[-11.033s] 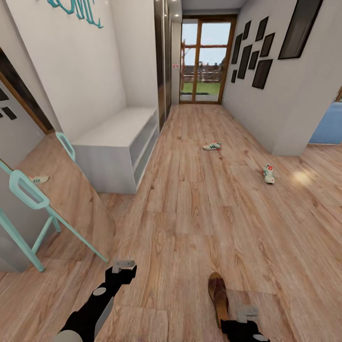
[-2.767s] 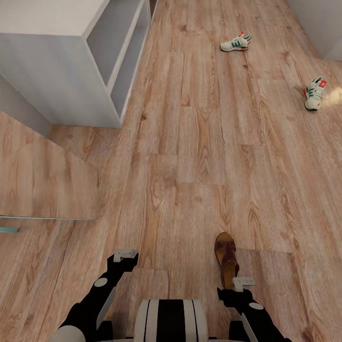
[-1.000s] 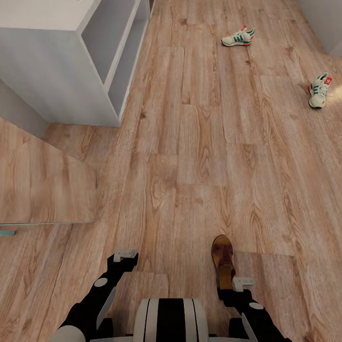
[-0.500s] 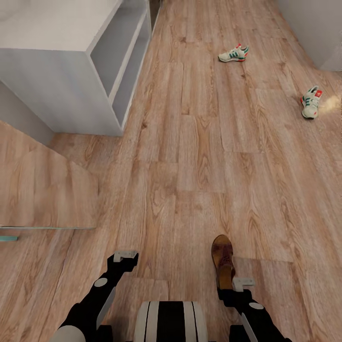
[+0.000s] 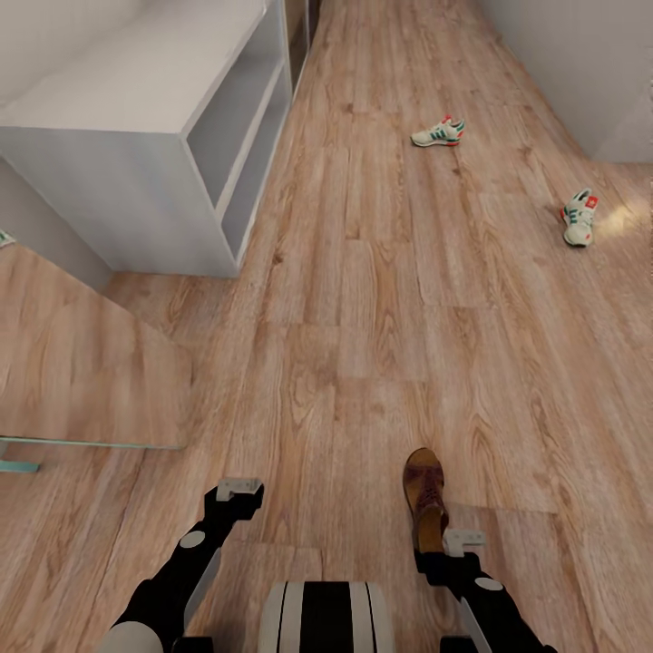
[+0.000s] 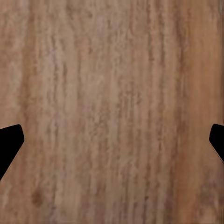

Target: Pick up the two gym shoes and the two sandals from the corridor floor and place them onto the hallstand (shoe rack) in the corridor, making sure they are on the rack and not on the floor. Arrange them so the two gym shoes are next to each other and the two sandals are next to each other.

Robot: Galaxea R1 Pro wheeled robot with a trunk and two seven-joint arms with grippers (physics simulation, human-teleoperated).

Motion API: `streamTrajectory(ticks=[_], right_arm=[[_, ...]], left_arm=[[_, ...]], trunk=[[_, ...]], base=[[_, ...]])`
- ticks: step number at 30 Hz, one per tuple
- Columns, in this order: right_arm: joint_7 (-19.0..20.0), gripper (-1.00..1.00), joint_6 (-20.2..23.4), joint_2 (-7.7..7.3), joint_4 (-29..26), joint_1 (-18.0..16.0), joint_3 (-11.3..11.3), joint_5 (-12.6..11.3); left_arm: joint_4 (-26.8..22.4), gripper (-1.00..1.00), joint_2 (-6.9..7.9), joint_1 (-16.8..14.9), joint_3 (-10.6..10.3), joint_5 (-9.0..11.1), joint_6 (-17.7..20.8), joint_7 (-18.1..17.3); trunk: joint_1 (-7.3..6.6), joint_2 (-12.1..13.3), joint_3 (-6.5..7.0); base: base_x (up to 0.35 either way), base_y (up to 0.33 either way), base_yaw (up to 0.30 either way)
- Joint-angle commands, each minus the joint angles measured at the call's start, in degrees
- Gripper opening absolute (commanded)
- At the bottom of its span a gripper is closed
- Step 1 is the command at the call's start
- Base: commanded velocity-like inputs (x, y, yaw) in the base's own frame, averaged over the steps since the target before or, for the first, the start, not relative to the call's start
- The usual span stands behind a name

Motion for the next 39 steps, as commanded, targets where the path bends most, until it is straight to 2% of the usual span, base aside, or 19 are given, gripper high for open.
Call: streamTrajectory(ticks=[1,14,16,22,39], right_arm=[[-0.2,-1.00,0.3,0.00,-0.1,0.0,0.0,-0.2],[-0.4,-1.00,0.5,0.33,-0.5,0.1,0.1,-0.1],[-0.4,-1.00,0.5,0.35,-0.4,0.1,0.0,-0.2],[-0.4,-1.00,0.5,0.41,-0.4,0.2,0.1,-0.2],[-0.2,-1.00,0.4,0.38,-0.2,0.2,0.1,-0.1]], left_arm=[[0.1,1.00,0.02,0.0,0.0,0.0,-0.2,-0.1],[0.2,1.00,0.24,0.0,0.2,-0.1,0.6,0.1],[0.2,1.00,0.24,0.0,0.3,0.0,2.8,0.1],[0.2,1.00,0.24,0.0,0.2,-0.1,4.7,0.1],[0.1,1.00,0.24,0.0,0.3,-0.1,5.1,0.1]], trunk=[[-0.03,0.0,0.20],[-0.37,0.2,3.17],[-0.42,0.2,3.76],[-0.57,0.3,5.63],[-1.01,0.5,11.00]], base=[[0.000,0.000,0.000],[0.000,0.000,0.000],[0.000,0.000,0.000],[0.000,0.000,0.000],[0.000,0.000,0.000]])
